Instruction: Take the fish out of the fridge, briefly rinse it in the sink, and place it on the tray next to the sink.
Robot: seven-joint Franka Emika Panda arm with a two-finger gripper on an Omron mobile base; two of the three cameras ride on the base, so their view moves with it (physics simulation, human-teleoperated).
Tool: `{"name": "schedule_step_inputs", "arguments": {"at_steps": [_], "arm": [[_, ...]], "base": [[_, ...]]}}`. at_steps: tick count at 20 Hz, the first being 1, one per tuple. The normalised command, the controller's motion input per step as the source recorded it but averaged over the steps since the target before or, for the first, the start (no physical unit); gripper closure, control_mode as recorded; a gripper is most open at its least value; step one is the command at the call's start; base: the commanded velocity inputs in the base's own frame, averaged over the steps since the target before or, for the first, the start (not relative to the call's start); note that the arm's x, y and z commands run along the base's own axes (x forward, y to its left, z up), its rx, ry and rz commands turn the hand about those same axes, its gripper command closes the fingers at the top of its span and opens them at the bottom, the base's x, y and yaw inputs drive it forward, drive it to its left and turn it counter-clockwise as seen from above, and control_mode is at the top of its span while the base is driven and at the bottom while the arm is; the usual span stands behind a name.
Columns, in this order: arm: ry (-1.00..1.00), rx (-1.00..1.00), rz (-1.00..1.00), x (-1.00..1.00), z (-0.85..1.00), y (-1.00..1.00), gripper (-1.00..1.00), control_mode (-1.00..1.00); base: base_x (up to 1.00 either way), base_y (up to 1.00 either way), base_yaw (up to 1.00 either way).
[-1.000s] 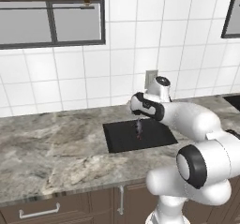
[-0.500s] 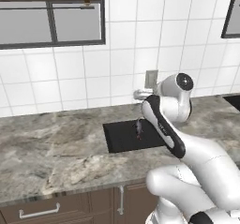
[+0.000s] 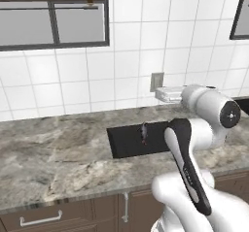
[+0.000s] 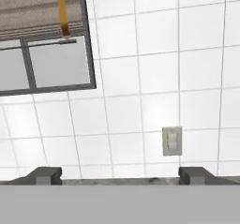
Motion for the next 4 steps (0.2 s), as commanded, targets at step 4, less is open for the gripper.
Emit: {"name": "schedule_step_inputs", "arguments": {"at_steps": [4], "arm": [[-0.38, 0.05, 0.0, -1.0, 0.68, -0.61, -1.0, -1.0]], "base": [[0.0, 0.0, 0.0]]}}
